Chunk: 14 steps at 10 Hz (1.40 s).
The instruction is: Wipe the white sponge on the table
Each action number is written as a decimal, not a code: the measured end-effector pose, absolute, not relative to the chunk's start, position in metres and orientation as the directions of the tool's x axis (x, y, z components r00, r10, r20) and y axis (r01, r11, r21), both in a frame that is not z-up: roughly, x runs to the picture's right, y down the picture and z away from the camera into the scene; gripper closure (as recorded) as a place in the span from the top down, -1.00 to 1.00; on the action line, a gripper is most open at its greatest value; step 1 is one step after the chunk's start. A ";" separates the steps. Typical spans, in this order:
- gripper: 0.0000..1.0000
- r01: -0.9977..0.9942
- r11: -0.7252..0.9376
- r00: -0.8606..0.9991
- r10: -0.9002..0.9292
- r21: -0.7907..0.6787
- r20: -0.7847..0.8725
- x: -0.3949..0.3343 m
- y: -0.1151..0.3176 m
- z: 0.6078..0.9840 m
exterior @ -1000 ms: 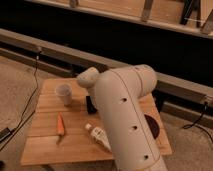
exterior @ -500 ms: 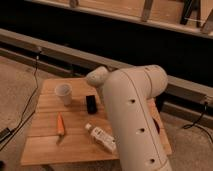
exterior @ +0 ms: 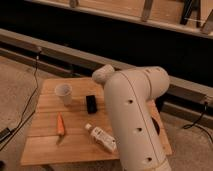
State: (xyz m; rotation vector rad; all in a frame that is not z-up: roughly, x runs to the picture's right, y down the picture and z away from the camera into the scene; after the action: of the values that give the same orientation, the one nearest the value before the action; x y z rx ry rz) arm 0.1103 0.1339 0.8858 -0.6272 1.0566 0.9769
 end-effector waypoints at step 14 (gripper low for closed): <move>-1.00 -0.847 0.519 0.350 0.376 -0.118 -0.858 -0.005 0.112 0.915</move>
State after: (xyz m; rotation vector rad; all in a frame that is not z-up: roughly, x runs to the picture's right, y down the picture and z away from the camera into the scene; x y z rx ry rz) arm -0.0051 0.1122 0.9150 -0.6242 0.8869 0.8618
